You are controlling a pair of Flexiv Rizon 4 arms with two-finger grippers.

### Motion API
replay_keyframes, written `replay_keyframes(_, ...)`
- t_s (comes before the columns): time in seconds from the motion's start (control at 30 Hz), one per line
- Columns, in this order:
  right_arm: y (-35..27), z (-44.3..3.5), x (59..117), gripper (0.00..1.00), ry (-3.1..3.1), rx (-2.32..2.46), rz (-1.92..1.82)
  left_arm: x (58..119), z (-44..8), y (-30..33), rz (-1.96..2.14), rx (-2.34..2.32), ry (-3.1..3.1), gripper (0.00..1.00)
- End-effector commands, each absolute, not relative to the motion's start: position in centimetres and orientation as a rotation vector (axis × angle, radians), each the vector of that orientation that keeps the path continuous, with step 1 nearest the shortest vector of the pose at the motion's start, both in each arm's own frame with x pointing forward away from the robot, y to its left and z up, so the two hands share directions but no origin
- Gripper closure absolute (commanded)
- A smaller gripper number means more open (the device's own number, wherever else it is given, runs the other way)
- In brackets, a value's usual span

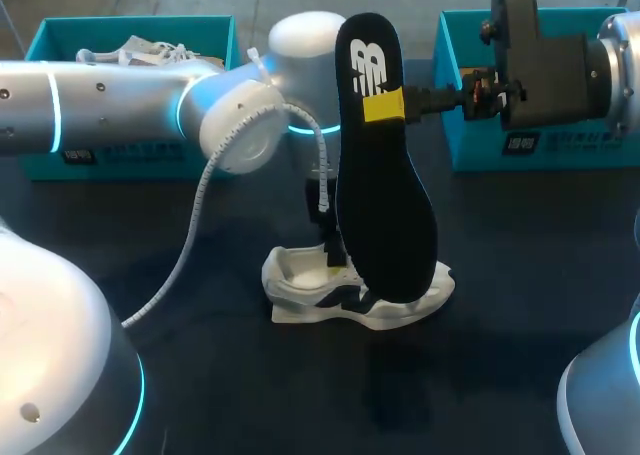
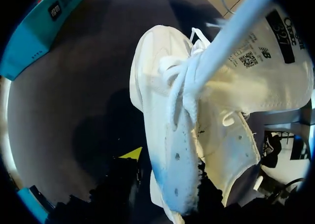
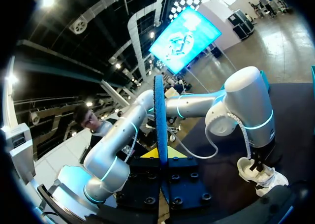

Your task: Take the shoe out of the shoebox, open the shoe tongue, remove and reinsert the insole, then place the shoe into the shoebox

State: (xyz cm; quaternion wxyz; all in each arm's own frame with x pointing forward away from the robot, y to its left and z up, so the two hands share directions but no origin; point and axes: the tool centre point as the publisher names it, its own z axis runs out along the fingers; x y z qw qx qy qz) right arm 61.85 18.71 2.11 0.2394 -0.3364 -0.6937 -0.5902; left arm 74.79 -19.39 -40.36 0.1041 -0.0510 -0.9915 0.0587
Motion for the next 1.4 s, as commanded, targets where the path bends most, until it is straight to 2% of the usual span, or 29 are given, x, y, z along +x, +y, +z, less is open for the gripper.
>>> replay_keyframes(0.03, 19.1, 2.1, 62.0, 1.00, -1.899, -0.923, -1.613, 74.6, -40.4, -19.1, 0.181, -0.154, -2.916, 1.00)
replay_keyframes(0.47, 19.1, 2.1, 62.0, 1.00, -1.899, -0.923, -1.613, 75.9, -37.7, -18.2, 0.192, -0.382, -2.773, 1.00)
replay_keyframes(0.9, 19.1, 2.1, 62.0, 1.00, -1.899, -0.923, -1.613, 78.3, -35.9, -18.3, -0.146, -1.087, -2.381, 1.00)
replay_keyframes(1.4, 19.1, 2.1, 62.0, 1.00, -1.899, -0.923, -1.613, 78.1, -33.3, -17.9, -0.109, -1.655, -2.227, 1.00)
